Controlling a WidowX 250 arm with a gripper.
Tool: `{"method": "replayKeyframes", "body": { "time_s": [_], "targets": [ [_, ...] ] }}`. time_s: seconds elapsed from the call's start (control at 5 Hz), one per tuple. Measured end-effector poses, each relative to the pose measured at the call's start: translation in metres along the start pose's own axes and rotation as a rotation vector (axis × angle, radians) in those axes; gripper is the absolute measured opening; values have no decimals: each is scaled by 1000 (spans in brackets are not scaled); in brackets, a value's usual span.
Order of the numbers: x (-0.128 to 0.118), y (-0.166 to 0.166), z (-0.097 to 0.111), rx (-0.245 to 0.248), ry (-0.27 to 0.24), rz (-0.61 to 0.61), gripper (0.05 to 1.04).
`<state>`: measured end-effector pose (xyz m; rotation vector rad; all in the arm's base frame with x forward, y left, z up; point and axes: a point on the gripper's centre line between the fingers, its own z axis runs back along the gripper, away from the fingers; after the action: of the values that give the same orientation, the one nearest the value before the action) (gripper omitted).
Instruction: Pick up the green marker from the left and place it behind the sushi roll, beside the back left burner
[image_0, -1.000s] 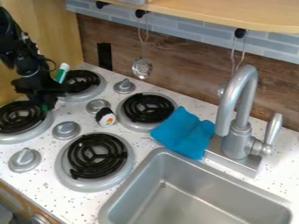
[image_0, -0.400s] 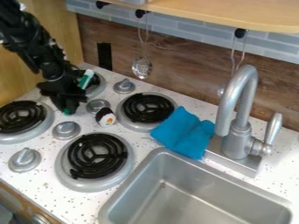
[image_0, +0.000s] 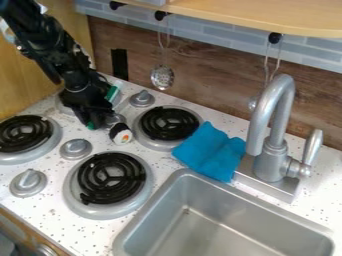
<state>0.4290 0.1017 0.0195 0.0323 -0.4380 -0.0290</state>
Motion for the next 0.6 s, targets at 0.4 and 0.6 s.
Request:
{"method": "replayKeyframes", "body": {
  "time_s": [0.4, 0.6],
  "targets": [
    [5, 6, -2, 43, 6, -7, 917],
    [5, 8, -2, 51, 8, -17, 972]
  ]
}}
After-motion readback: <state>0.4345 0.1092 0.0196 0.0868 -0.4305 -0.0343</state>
